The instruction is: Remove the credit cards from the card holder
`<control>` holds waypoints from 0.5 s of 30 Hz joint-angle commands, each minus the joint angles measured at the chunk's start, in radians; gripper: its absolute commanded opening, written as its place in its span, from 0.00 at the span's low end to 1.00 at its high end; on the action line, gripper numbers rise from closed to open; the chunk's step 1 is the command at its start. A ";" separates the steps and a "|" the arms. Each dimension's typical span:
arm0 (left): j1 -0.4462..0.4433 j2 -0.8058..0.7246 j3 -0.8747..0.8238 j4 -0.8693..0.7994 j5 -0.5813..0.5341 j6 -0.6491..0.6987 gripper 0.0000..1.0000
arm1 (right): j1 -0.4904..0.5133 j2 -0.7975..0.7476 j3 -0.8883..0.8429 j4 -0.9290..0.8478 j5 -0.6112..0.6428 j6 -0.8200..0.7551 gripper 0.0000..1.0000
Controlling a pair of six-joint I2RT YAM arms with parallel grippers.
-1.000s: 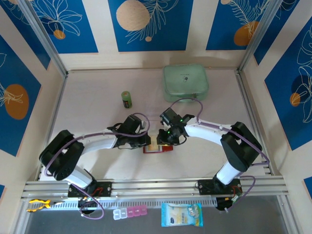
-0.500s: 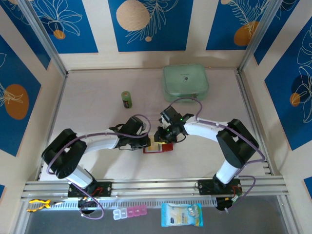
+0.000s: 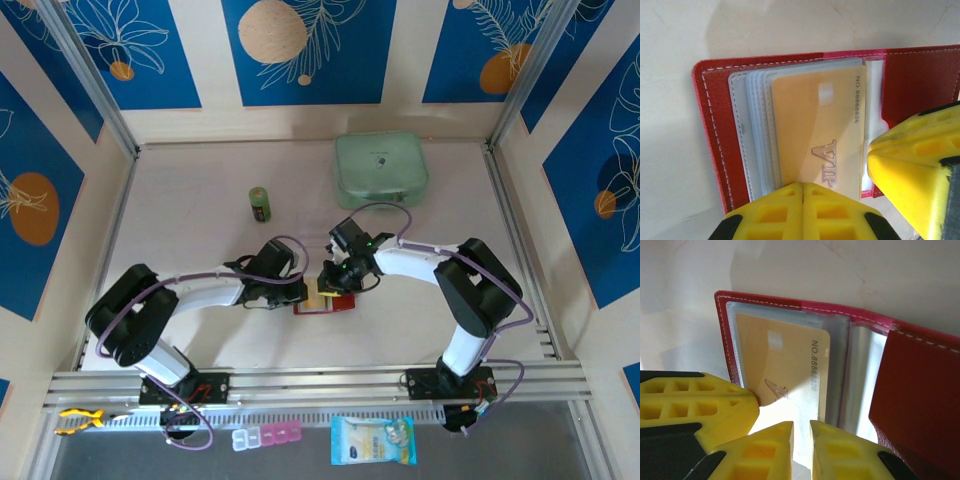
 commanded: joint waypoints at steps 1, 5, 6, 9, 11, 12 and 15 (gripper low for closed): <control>-0.008 0.017 -0.010 0.002 -0.009 -0.001 0.01 | -0.006 0.022 0.019 0.002 -0.026 -0.011 0.16; -0.008 0.017 -0.012 0.002 -0.009 0.000 0.01 | -0.009 0.031 0.013 0.004 -0.025 -0.010 0.17; -0.008 0.019 -0.012 0.002 -0.009 0.000 0.01 | -0.009 0.031 0.016 -0.002 -0.016 -0.011 0.17; -0.007 0.019 -0.013 0.001 -0.010 0.001 0.01 | -0.009 0.020 0.019 -0.029 0.022 -0.015 0.20; -0.007 0.017 -0.015 0.002 -0.011 0.000 0.01 | -0.009 0.010 0.018 -0.045 0.043 -0.019 0.22; -0.008 0.017 -0.015 0.001 -0.011 0.000 0.01 | -0.009 0.007 0.018 -0.049 0.052 -0.020 0.23; -0.007 0.017 -0.010 -0.002 -0.011 0.002 0.01 | -0.009 0.001 0.021 -0.065 0.063 -0.028 0.24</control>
